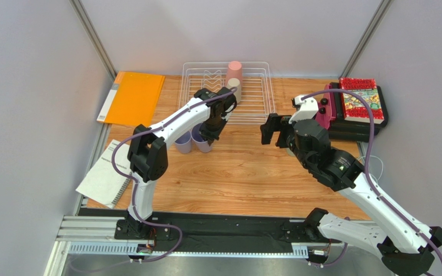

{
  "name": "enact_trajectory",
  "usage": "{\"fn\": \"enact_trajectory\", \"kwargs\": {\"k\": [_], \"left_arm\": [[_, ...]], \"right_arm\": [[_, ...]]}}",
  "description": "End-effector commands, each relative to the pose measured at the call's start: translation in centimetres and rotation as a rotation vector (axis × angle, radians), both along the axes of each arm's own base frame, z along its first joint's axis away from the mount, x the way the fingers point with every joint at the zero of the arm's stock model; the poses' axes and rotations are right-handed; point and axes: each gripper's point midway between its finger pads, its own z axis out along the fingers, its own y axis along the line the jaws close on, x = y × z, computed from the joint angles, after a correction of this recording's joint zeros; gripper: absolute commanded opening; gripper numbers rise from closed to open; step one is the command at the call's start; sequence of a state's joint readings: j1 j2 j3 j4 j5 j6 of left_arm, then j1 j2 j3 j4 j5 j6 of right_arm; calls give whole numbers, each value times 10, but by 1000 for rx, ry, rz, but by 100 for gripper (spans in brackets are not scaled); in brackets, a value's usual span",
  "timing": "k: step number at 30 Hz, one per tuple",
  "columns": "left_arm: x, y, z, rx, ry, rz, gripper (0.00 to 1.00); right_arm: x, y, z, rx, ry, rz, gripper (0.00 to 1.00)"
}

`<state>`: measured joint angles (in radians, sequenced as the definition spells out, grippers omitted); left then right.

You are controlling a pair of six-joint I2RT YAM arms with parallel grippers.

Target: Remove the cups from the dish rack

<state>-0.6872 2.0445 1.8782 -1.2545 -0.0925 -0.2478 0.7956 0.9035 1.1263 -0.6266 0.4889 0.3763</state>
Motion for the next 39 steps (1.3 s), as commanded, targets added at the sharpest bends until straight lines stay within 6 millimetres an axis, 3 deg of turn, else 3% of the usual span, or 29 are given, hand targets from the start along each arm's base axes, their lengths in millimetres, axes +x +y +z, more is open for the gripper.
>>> {"fn": "enact_trajectory", "kwargs": {"k": [1, 14, 18, 21, 26, 27, 28, 30, 32, 33, 34, 35, 37, 38, 39], "left_arm": [[0, -8, 0, -30, 10, -26, 2], [3, -3, 13, -28, -44, 8, 52], [9, -4, 30, -53, -94, 31, 56], [12, -12, 55, -116, -149, 43, 57], [18, -22, 126, -280, -310, 57, 65], [19, -24, 137, -310, -336, 65, 71], [18, -23, 159, -363, -390, 71, 73], [20, -25, 183, -438, -470, 100, 74], [8, -13, 204, -500, -539, 122, 74], [3, -3, 229, -561, -619, 150, 76], [-2, 4, 219, -545, -614, 164, 76], [-4, 12, 221, -540, -643, 185, 76], [-17, 28, 223, -553, -679, 212, 77], [-20, 34, 222, -549, -688, 217, 77], [-27, 42, 221, -551, -702, 227, 77]], "right_arm": [[4, 3, 10, 24, -41, -2, 100], [4, 4, 12, 33, -40, 0, 100], [5, 4, 14, 30, -44, -1, 100], [7, -1, 20, 17, -54, -22, 100], [14, -13, 43, -10, -106, -89, 100], [18, -15, 43, -43, -106, -101, 100], [22, -18, 46, -57, -113, -120, 100], [35, -20, 55, -71, -117, -156, 100], [55, -16, 58, -63, -100, -159, 100], [62, -13, 59, -44, -92, -159, 100], [68, -5, 58, -23, -78, -127, 100], [86, -4, 43, -42, -35, -147, 100], [104, 3, 47, -38, -26, -153, 100], [122, 8, 31, -72, 7, -167, 100], [131, 11, 38, -73, -4, -178, 100]]}}
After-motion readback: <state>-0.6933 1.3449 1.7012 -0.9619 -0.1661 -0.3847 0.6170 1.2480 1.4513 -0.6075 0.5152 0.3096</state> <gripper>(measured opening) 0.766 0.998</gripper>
